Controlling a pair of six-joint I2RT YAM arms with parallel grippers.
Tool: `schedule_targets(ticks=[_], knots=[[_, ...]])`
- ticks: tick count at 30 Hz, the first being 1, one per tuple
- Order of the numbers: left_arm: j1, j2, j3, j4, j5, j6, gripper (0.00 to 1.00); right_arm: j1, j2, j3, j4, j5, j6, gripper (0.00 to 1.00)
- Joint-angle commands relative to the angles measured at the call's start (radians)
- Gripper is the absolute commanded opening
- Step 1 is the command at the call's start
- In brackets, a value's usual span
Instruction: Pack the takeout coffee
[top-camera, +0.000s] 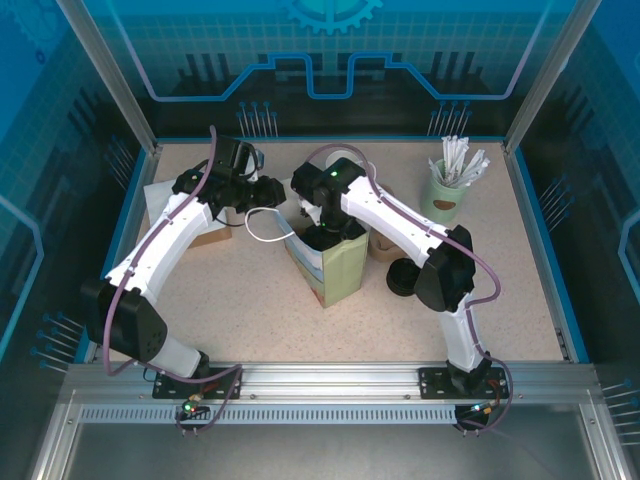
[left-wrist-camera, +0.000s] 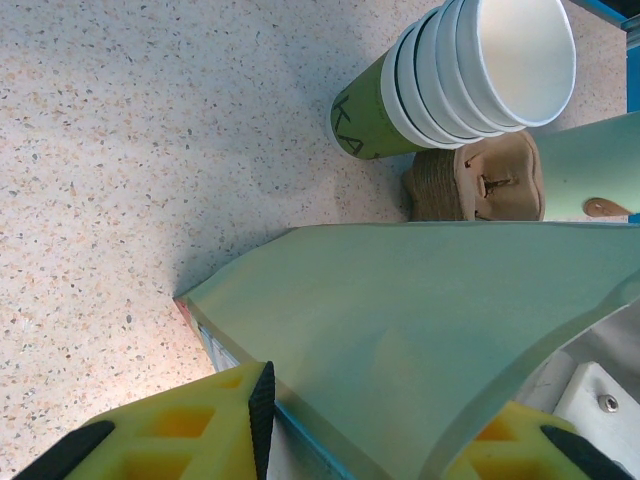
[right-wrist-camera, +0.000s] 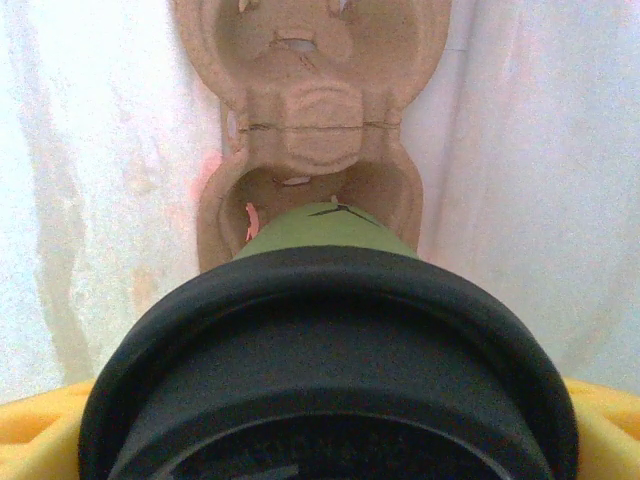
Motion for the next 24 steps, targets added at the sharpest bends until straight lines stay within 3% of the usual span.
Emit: schedule_targets(ticks=[1, 24], knots=[[-0.001, -0.012, -0.012, -0.014, -0.005, -0.005, 0.34, 0.011, -0.036, 0.033, -0.034, -0.017, -0.012, 0.88], [-0.002, -0.007, -0.011, -0.016, -0.007, -0.006, 0.34, -0.003, -0.019, -0.031, 0.065, -0.039, -0.027, 0.88]])
